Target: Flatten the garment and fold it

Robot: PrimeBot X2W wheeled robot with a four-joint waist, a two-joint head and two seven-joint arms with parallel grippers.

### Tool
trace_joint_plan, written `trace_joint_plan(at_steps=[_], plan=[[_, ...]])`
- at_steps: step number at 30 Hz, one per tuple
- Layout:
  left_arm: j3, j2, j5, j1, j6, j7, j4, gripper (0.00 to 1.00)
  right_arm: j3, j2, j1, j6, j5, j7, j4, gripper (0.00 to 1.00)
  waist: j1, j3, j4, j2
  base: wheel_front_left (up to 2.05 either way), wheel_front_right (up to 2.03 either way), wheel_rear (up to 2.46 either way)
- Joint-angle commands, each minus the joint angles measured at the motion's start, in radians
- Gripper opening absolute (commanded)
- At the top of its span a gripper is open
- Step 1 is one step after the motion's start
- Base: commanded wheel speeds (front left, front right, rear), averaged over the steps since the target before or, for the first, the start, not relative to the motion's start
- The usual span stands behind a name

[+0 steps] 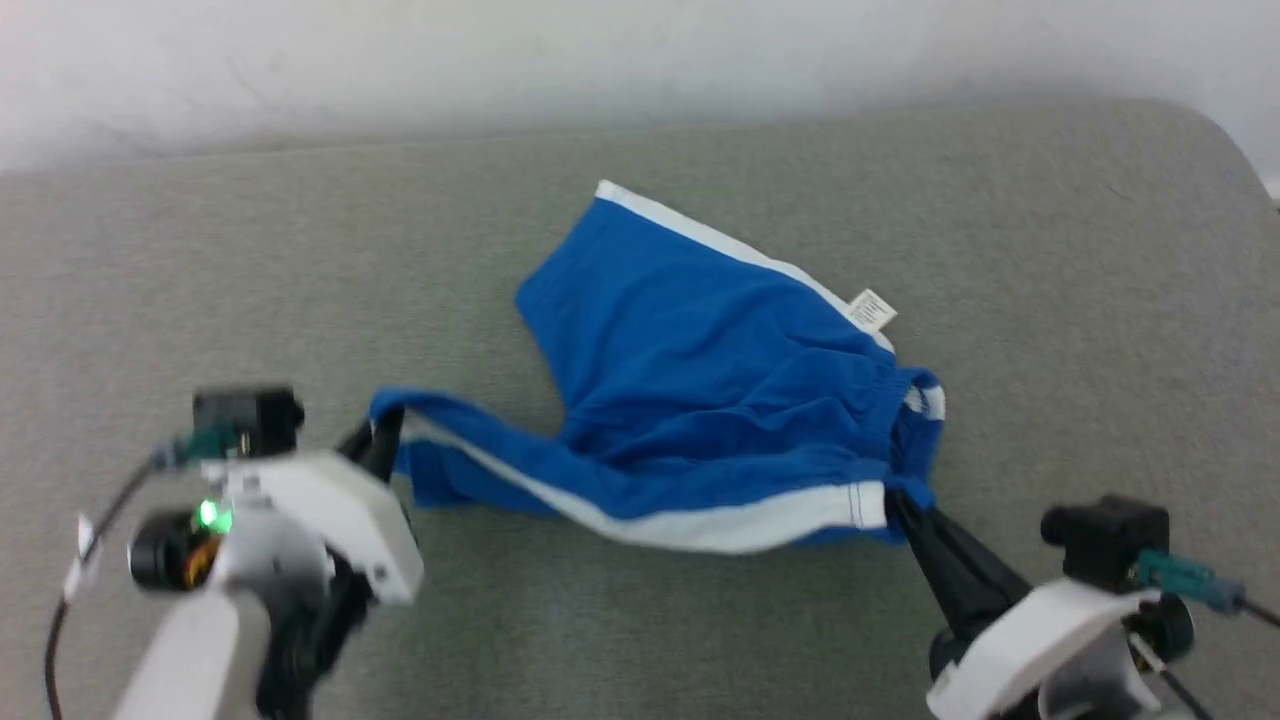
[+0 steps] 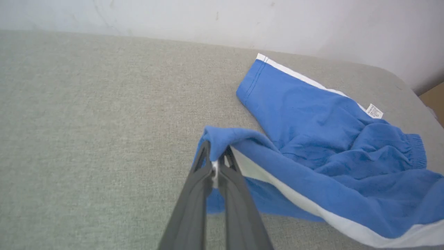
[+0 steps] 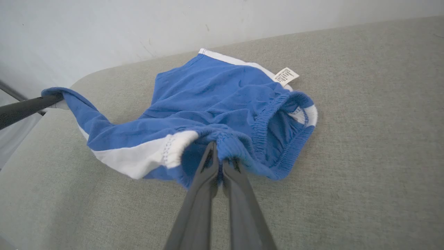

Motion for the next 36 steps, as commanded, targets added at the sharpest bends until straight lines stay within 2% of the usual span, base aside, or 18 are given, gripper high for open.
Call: trace_joint_plan(at_steps=[1, 9, 15, 20, 22, 23, 24, 25, 26, 27, 32, 36], plan=[[-0.003, 0.009, -0.006, -0.044, -0.011, 0.013, 0.022, 0.0, 0.0, 0.007, -0.026, -0.001, 0.026, -0.004, 0.011, 0.0, -0.0002, 0.048, -0.059, 0.0, 0.0, 0.0, 0.0], [-0.046, 0.044, -0.009, -0.368, -0.077, 0.157, 0.271, 0.0, -0.001, 0.009, -0.217, -0.001, 0.096, -0.045, 0.159, 0.0, -0.0002, 0.13, -0.172, 0.0, 0.0, 0.0, 0.0], [-0.074, 0.034, 0.008, -0.578, -0.092, 0.214, 0.465, 0.0, -0.001, 0.018, -0.34, -0.001, 0.153, -0.086, 0.28, 0.0, -0.0002, 0.174, -0.224, 0.0, 0.0, 0.0, 0.0], [-0.088, 0.03, 0.026, -0.711, -0.093, 0.234, 0.633, 0.0, 0.036, 0.023, -0.439, -0.001, 0.195, -0.114, 0.379, 0.0, -0.0002, 0.213, -0.261, 0.0, 0.0, 0.0, 0.0], [-0.092, 0.028, 0.031, -0.753, -0.098, 0.226, 0.691, 0.0, 0.055, 0.025, -0.472, -0.001, 0.213, -0.135, 0.411, 0.33, -0.0002, 0.229, -0.272, 0.0, 0.0, 0.0, 0.0], [-0.095, 0.026, 0.033, -0.77, -0.102, 0.22, 0.719, 0.0, 0.068, 0.027, -0.487, -0.001, 0.223, -0.144, 0.425, 0.42, -0.0002, 0.234, -0.276, 0.0, 0.0, 0.0, 0.0], [-0.097, 0.022, 0.032, -0.784, -0.108, 0.214, 0.746, 0.0, 0.079, 0.027, -0.499, -0.001, 0.228, -0.154, 0.44, 1.0, -0.0002, 0.239, -0.279, 0.0, 0.0, 0.0, 0.0], [-0.098, 0.018, 0.032, -0.797, -0.111, 0.205, 0.768, 0.23, 0.092, 0.027, -0.511, -0.001, 0.234, -0.164, 0.452, 1.0, -0.0002, 0.243, -0.28, 0.0, 0.0, 0.0, 0.0], [-0.099, 0.014, 0.032, -0.807, -0.116, 0.192, 0.788, 0.64, 0.107, 0.027, -0.52, -0.001, 0.237, -0.174, 0.462, 1.0, -0.0002, 0.245, -0.281, 0.0, 0.0, 0.0, 0.0], [-0.102, 0.011, 0.031, -0.813, -0.123, 0.18, 0.807, 1.0, 0.121, 0.022, -0.527, -0.001, 0.238, -0.186, 0.47, 1.0, -0.0002, 0.245, -0.281, 0.0, 0.0, 0.0, 0.0], [-0.102, -0.009, 0.021, -0.823, -0.157, 0.084, 0.863, 1.0, 0.18, -0.037, -0.522, -0.001, 0.206, -0.273, 0.466, 1.0, -0.0002, 0.229, -0.257, 0.0, 0.0, 0.0, 0.0], [-0.083, -0.027, 0.001, -0.798, -0.169, -0.023, 0.862, 1.0, 0.182, -0.079, -0.481, -0.001, 0.151, -0.361, 0.425, 1.0, -0.0002, 0.196, -0.225, 0.0, 0.0, 0.0, 0.0]])
